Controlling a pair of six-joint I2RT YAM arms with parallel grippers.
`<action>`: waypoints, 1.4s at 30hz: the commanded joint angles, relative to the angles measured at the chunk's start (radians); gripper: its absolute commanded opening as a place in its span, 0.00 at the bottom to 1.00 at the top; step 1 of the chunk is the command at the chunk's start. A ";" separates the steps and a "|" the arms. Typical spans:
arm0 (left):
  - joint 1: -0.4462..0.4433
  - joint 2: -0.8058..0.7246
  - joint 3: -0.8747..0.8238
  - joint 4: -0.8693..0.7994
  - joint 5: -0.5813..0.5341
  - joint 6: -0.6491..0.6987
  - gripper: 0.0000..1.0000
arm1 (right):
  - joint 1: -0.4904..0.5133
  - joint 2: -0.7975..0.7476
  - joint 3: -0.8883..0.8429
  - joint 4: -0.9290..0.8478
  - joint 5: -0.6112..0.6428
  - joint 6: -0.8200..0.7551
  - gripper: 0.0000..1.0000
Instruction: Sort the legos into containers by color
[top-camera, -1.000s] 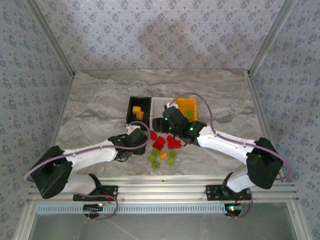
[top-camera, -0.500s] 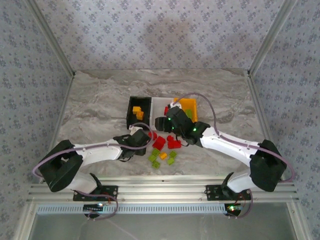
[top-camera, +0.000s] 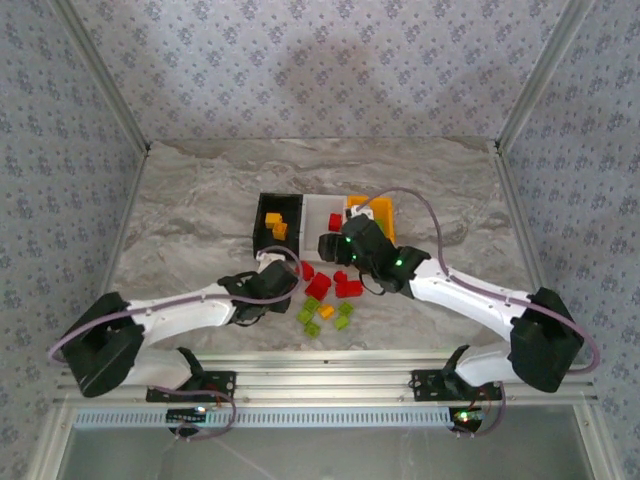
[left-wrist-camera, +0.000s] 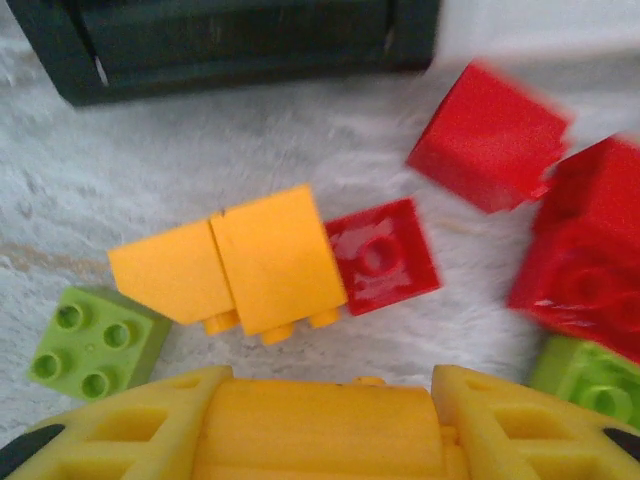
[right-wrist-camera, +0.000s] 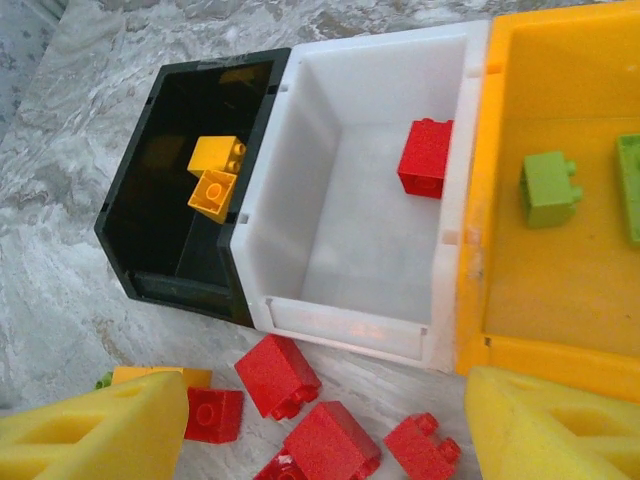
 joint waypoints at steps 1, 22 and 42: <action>0.022 -0.037 0.120 -0.042 0.004 0.033 0.45 | -0.013 -0.062 -0.044 -0.022 0.044 0.031 0.75; 0.352 0.526 0.609 0.031 0.093 0.119 0.61 | -0.026 -0.244 -0.183 -0.118 0.025 0.071 0.77; 0.118 -0.142 0.223 0.078 0.162 0.023 0.99 | 0.077 -0.092 -0.261 -0.085 -0.021 0.129 0.79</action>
